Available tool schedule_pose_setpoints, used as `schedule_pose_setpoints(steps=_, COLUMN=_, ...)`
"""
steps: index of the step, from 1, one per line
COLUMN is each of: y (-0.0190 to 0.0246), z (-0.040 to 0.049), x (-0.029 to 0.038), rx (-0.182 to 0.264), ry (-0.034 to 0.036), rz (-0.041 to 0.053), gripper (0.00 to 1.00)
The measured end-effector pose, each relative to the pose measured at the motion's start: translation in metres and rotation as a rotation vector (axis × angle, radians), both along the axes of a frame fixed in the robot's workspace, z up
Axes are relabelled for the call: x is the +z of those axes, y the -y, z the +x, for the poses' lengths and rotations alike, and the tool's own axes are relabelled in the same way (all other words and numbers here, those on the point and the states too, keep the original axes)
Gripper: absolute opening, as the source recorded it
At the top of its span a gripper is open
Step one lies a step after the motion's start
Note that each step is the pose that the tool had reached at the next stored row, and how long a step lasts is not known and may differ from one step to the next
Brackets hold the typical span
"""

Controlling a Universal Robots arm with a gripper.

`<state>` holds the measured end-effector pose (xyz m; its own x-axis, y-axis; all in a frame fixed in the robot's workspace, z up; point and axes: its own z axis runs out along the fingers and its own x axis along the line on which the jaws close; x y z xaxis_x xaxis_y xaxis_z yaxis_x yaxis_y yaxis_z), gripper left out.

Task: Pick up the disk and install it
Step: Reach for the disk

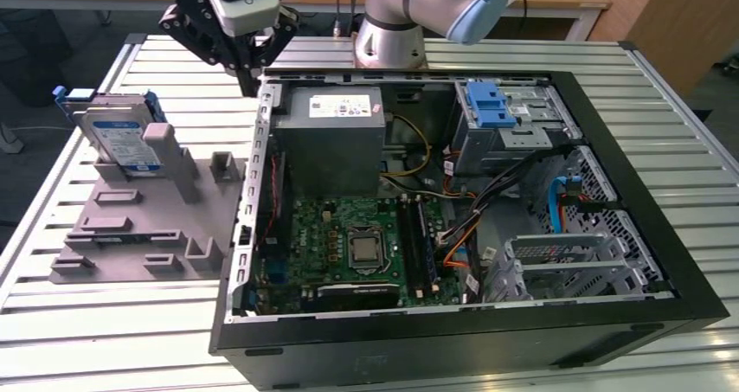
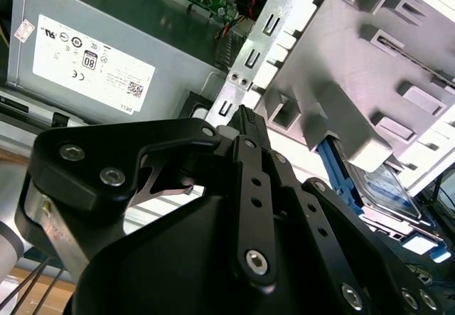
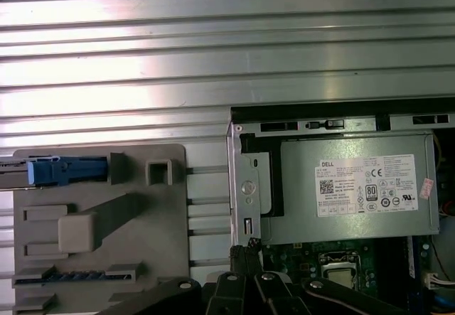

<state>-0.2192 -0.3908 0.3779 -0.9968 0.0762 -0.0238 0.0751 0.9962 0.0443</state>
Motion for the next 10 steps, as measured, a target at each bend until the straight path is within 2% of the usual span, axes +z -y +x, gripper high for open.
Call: schedule_pose_setpoints(steps=10, y=0.0, z=-0.0018, x=0.0, rx=0.0, ry=0.0, rz=0.0, gripper=0.11)
